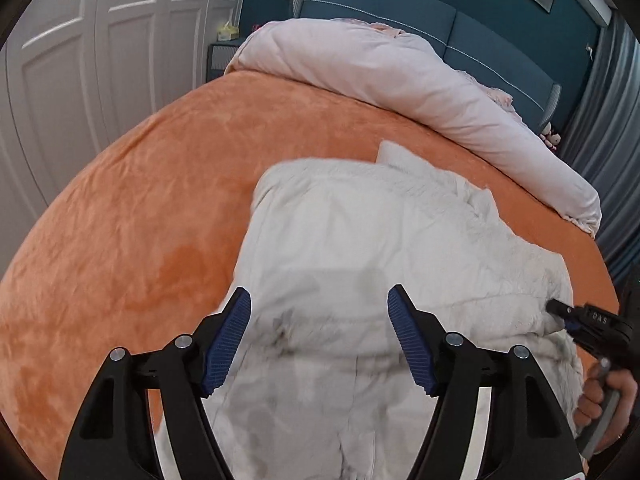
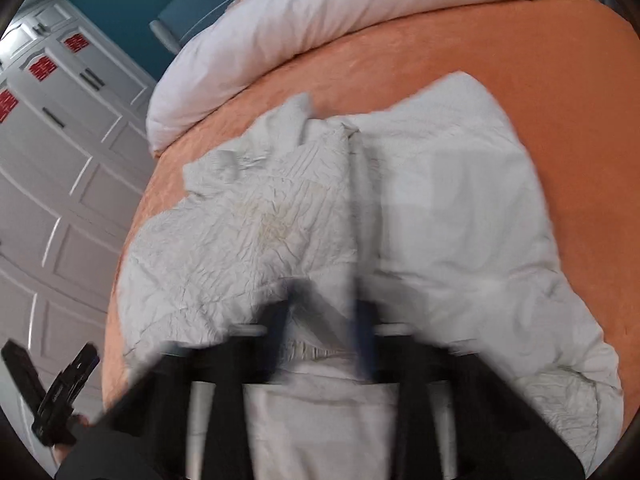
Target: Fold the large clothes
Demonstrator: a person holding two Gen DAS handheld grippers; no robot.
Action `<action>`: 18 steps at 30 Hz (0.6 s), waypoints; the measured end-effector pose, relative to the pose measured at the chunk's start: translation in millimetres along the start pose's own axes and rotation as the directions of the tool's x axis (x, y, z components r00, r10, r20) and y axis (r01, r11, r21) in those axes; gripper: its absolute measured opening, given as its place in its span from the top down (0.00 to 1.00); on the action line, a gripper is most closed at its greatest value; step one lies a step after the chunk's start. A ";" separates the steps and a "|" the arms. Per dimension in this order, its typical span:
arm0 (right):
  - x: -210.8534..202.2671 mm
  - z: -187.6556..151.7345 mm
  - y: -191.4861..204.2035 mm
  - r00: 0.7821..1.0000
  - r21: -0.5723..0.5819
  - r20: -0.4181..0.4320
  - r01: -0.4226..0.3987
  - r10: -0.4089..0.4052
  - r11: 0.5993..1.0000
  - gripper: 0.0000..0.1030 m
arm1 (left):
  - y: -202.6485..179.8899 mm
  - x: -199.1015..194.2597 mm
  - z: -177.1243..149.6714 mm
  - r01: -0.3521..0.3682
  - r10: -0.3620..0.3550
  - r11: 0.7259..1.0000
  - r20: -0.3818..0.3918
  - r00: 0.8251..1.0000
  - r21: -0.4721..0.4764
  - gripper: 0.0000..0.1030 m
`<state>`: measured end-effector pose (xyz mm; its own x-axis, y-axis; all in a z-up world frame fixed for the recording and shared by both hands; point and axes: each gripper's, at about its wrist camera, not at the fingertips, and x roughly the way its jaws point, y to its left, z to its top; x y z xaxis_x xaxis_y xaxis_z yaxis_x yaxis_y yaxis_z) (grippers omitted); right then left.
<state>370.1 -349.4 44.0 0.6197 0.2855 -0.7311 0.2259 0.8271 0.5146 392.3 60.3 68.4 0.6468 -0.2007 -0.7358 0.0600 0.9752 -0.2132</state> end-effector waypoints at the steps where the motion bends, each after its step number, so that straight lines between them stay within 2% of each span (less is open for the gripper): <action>1: -12.5 1.0 9.7 0.997 -0.017 0.039 -0.062 0.062 0.998 0.95 | -6.4 3.3 2.8 -0.004 0.004 1.000 0.004 1.000 0.004 0.35; 3: -52.1 6.4 32.5 0.972 -0.105 0.150 -0.166 0.181 0.981 0.97 | -7.7 12.5 8.9 -0.015 0.015 1.000 0.012 1.000 0.009 0.35; 4: -71.9 7.2 41.2 0.954 -0.163 0.201 -0.191 0.222 0.968 0.97 | -8.4 18.2 9.9 -0.025 0.025 1.000 0.008 1.000 0.011 0.35; 5: -84.3 6.1 43.0 0.945 -0.201 0.239 -0.177 0.223 0.964 0.97 | -9.6 23.4 7.9 -0.032 0.032 0.999 0.002 0.999 0.012 0.35; 6: -86.4 5.3 39.8 0.947 -0.211 0.254 -0.145 0.198 0.967 0.97 | -9.1 34.4 4.6 -0.046 0.046 0.999 -0.019 0.999 0.013 0.36; 8: -65.5 2.1 20.8 0.975 -0.203 0.211 -0.030 0.073 0.979 0.97 | -8.4 55.6 -6.5 -0.074 0.075 0.997 -0.076 0.994 0.014 0.41; 9: -38.6 -3.9 1.6 0.990 -0.189 0.141 0.059 -0.033 0.980 0.96 | -6.0 64.4 -11.2 -0.081 0.081 0.997 -0.097 0.992 0.009 0.44; 11: 4.7 -22.0 -28.1 0.988 -0.207 0.003 0.150 -0.153 0.967 0.91 | -0.6 77.0 -22.4 -0.089 0.087 0.996 -0.124 0.988 -0.015 0.43; 13: 0.5 -29.5 -28.7 0.987 -0.220 0.030 0.159 -0.156 0.963 0.91 | 6.3 82.2 -30.8 -0.086 0.080 0.995 -0.119 0.990 -0.045 0.41; 16: -19.6 -21.7 -14.0 0.976 -0.205 0.076 0.216 -0.204 0.955 0.86 | 9.4 79.2 -28.5 -0.086 0.079 0.995 -0.120 0.990 -0.055 0.43; 17: -27.8 -21.8 -8.9 0.972 -0.201 0.103 0.227 -0.210 0.953 0.86 | 7.6 72.2 -23.8 -0.090 0.085 0.995 -0.109 0.990 -0.047 0.45; 18: -42.7 -16.7 -1.2 0.962 -0.196 0.166 0.249 -0.218 0.949 0.86 | 5.4 66.4 -20.7 -0.086 0.082 0.995 -0.093 0.992 -0.041 0.47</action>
<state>330.8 -354.5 67.1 0.6712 0.0140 -0.7412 0.2214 0.9504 0.2184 419.8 50.3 5.1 0.5760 -0.1280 -0.8074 -0.0275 0.9841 -0.1756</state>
